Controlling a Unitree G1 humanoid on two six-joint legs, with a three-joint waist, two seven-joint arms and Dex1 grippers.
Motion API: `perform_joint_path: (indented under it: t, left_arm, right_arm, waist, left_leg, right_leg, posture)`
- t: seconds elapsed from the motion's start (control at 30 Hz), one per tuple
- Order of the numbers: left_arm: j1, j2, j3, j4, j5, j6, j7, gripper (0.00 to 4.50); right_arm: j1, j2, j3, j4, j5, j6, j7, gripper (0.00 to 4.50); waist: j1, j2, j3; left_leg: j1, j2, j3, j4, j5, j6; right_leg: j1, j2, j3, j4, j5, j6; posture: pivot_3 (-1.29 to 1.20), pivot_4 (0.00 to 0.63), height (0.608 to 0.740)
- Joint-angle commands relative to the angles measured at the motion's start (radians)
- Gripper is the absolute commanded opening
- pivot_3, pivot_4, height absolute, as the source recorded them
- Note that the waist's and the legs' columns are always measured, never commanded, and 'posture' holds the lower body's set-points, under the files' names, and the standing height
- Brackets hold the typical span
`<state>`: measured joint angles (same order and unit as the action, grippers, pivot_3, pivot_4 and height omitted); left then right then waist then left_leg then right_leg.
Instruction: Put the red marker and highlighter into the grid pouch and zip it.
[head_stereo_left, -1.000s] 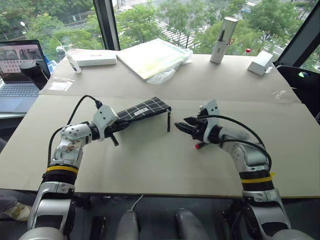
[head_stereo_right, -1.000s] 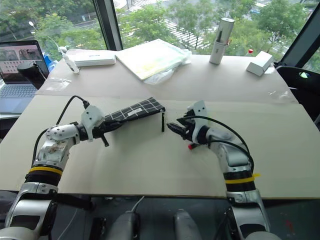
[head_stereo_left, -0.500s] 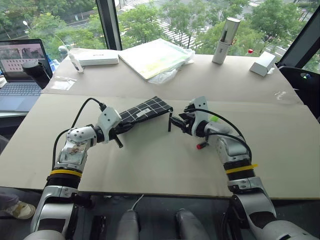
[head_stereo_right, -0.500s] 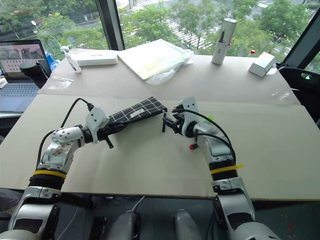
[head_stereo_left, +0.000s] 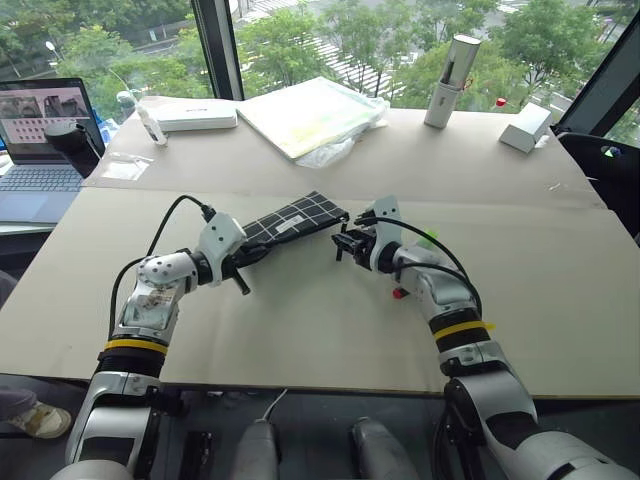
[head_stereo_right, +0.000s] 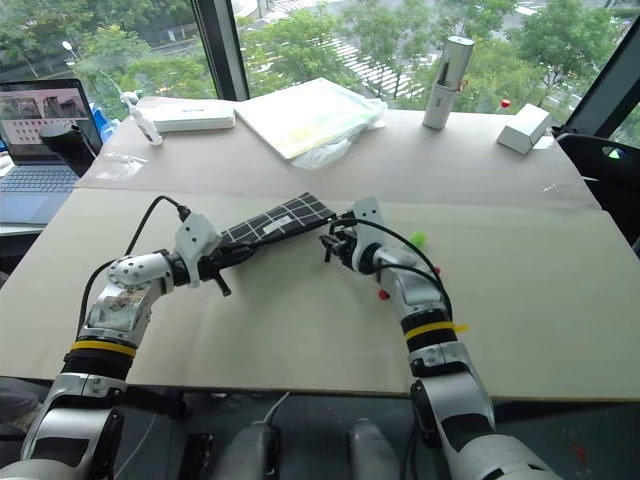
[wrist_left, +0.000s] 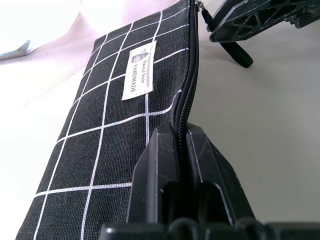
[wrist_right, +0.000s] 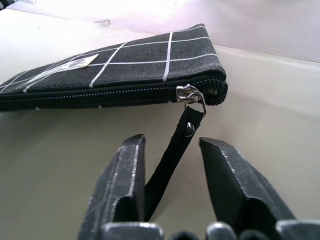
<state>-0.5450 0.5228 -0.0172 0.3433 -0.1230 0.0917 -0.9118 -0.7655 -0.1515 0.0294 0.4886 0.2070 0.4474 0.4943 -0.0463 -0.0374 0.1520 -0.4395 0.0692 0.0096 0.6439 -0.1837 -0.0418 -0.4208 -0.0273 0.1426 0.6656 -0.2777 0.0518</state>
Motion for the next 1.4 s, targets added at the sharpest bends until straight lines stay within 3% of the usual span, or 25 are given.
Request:
perform_joint_path:
  t: [0.03,0.07,0.1,0.5,0.97,1.13,1.27,1.33,1.4]
  left_arm:
    - [-0.021,-0.001,0.009,-0.039,-0.016,-0.002,0.009,0.0]
    - [-0.021,-0.002,0.009,-0.038,-0.017,-0.003,0.01,0.0]
    - [-0.021,-0.002,0.01,-0.039,-0.017,-0.003,0.012,0.0]
    - [-0.03,-0.011,0.009,-0.04,-0.019,0.0,0.022,0.0]
    - [-0.042,-0.026,0.003,-0.042,-0.02,0.007,0.023,0.0]
    - [-0.044,-0.025,0.004,-0.052,-0.02,0.016,0.019,0.0]
    - [-0.042,-0.025,0.002,-0.06,-0.021,0.021,0.017,0.0]
    - [-0.039,-0.027,0.001,-0.067,-0.022,0.023,0.018,0.0]
    - [-0.037,-0.029,0.0,-0.071,-0.024,0.024,0.018,0.0]
  right_arm:
    - [-0.02,-0.008,0.003,-0.03,-0.002,-0.034,0.031,0.42]
    - [-0.02,-0.011,0.006,-0.032,-0.005,-0.035,0.038,0.05]
    - [-0.019,-0.012,0.01,-0.034,-0.006,-0.036,0.048,0.02]
    - [-0.031,0.024,0.037,-0.058,-0.013,-0.037,0.091,0.02]
    - [0.022,0.114,0.279,-0.245,-0.01,0.044,0.283,0.02]
    - [-0.003,0.119,0.247,-0.159,-0.065,-0.012,0.199,0.02]
    - [0.005,0.039,0.166,-0.219,-0.022,0.022,0.234,1.2]
    - [0.035,-0.017,0.138,-0.292,0.03,0.075,0.297,1.98]
    - [0.082,-0.103,0.114,-0.406,0.109,0.155,0.388,2.45]
  waist:
    - [0.0,0.0,0.0]
    - [0.0,0.0,0.0]
    - [0.0,0.0,0.0]
    - [0.0,0.0,0.0]
    - [0.005,0.0,0.0]
    - [0.001,0.0,0.0]
    - [0.003,0.0,0.0]
    - [0.007,0.0,0.0]
    - [0.009,0.0,0.0]
  left_leg:
    - [0.0,0.0,0.0,0.0,0.0,0.0]
    - [0.0,0.0,0.0,0.0,0.0,0.0]
    - [0.0,0.0,0.0,0.0,0.0,0.0]
    - [0.0,0.0,0.0,0.0,0.0,0.0]
    - [0.0,0.0,-0.002,0.0,0.0,0.0]
    - [0.0,0.0,-0.002,0.0,0.0,-0.001]
    - [-0.001,0.0,-0.003,0.0,0.0,-0.001]
    - [-0.001,-0.001,-0.003,0.0,0.001,-0.001]
    - [-0.001,-0.001,-0.003,0.0,0.001,-0.001]
  right_leg:
    - [0.0,0.0,0.0,0.0,0.0,0.0]
    - [0.0,0.0,0.0,0.0,0.0,0.0]
    - [0.0,0.0,0.0,0.0,0.0,0.0]
    - [0.0,0.0,0.0,0.0,0.0,0.0]
    - [0.0,0.0,-0.001,0.001,0.0,0.0]
    - [0.0,0.0,-0.002,0.001,0.0,0.0]
    - [0.0,0.0,-0.002,0.001,0.0,0.0]
    - [0.001,0.0,-0.002,0.0,0.0,0.0]
    - [0.001,0.0,-0.002,0.0,0.0,0.0]
  posture:
    - [0.0,0.15,0.737]
    - [0.0,0.15,0.737]
    - [0.0,0.15,0.737]
    - [0.0,0.15,0.737]
    - [0.0,0.15,0.737]
    - [0.0,0.15,0.737]
    - [0.0,0.15,0.737]
    - [0.0,0.15,0.737]
    - [0.0,0.15,0.737]
